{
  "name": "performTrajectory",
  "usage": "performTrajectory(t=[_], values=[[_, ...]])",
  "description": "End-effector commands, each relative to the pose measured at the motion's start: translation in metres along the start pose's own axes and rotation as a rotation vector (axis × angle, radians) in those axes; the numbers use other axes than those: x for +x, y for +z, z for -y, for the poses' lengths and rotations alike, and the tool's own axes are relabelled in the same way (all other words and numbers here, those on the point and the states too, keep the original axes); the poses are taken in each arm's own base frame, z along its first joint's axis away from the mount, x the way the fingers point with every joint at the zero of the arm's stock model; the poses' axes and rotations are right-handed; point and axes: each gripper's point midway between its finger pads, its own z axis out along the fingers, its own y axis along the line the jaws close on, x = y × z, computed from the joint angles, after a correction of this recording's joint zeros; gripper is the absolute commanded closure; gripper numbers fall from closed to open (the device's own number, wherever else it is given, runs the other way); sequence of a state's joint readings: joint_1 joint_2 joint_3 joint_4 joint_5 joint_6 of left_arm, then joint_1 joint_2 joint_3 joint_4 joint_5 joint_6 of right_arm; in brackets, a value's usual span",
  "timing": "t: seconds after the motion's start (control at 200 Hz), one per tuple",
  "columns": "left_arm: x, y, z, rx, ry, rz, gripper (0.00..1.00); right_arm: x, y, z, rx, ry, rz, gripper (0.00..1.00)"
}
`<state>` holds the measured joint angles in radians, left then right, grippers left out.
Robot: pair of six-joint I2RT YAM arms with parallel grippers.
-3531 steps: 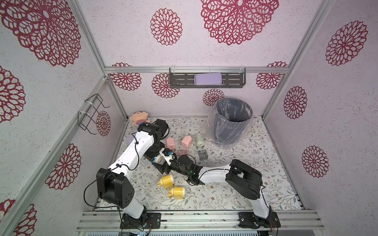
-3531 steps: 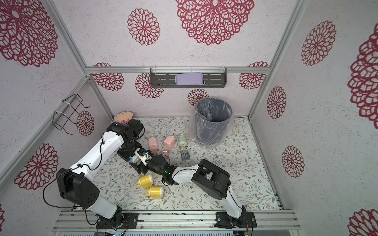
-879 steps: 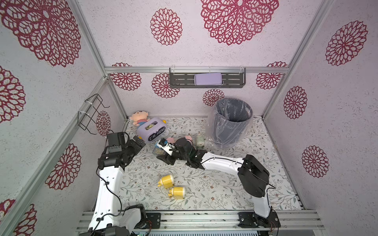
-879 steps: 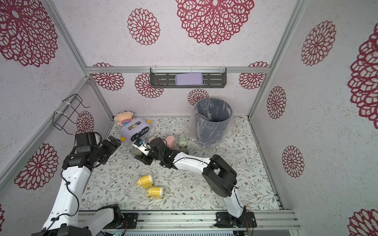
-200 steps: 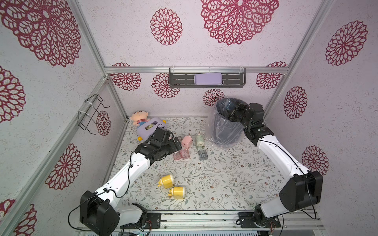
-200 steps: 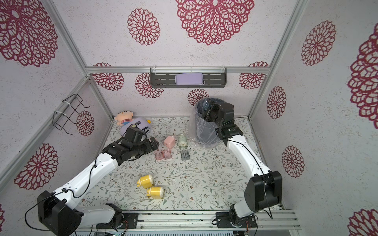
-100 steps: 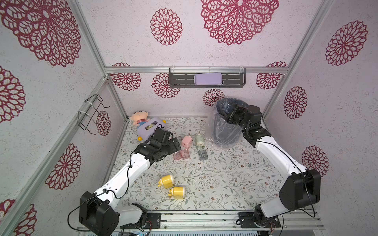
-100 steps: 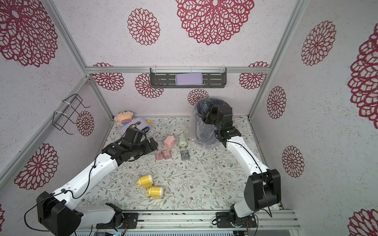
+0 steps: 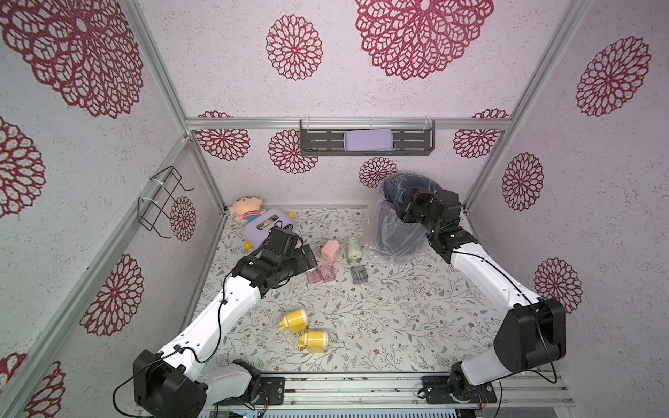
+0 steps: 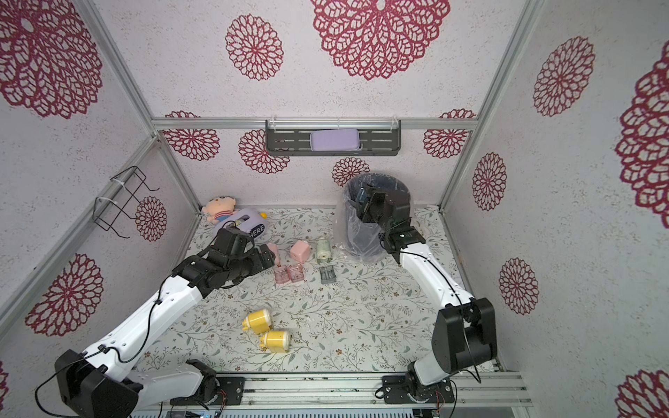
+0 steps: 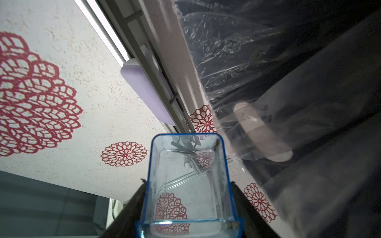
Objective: Take out the pencil sharpener tray and clean the shavings
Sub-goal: Pour the shavings into the trash bin, then place the container at the center of the board.
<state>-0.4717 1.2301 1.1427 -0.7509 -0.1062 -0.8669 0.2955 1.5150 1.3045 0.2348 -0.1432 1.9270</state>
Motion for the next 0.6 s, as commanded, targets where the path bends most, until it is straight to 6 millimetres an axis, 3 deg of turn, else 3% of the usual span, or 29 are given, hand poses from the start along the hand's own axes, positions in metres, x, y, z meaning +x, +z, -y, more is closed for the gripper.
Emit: performTrajectory(t=[0.0, 0.125, 0.33, 0.475, 0.595], values=[[-0.007, -0.02, -0.007, -0.015, -0.002, 0.053, 0.03, 0.031, -0.011, -0.049, -0.102, -0.194, -0.091, 0.64], [-0.012, -0.035, -0.019, -0.023, -0.025, 0.096, 0.03, 0.054, -0.018, -0.063, -0.142, -0.402, -0.163, 0.64], [-0.014, -0.05, -0.043, -0.033, -0.08, 0.13, 0.03, 0.103, -0.032, -0.063, -0.207, -0.796, -0.3, 0.65], [-0.012, -0.049, -0.056, -0.022, -0.125, 0.124, 0.02, 0.141, -0.046, -0.044, -0.257, -1.069, -0.403, 0.64], [-0.009, -0.045, -0.066, -0.02, -0.153, 0.111, 0.03, 0.17, -0.055, -0.008, -0.252, -1.256, -0.502, 0.64]])
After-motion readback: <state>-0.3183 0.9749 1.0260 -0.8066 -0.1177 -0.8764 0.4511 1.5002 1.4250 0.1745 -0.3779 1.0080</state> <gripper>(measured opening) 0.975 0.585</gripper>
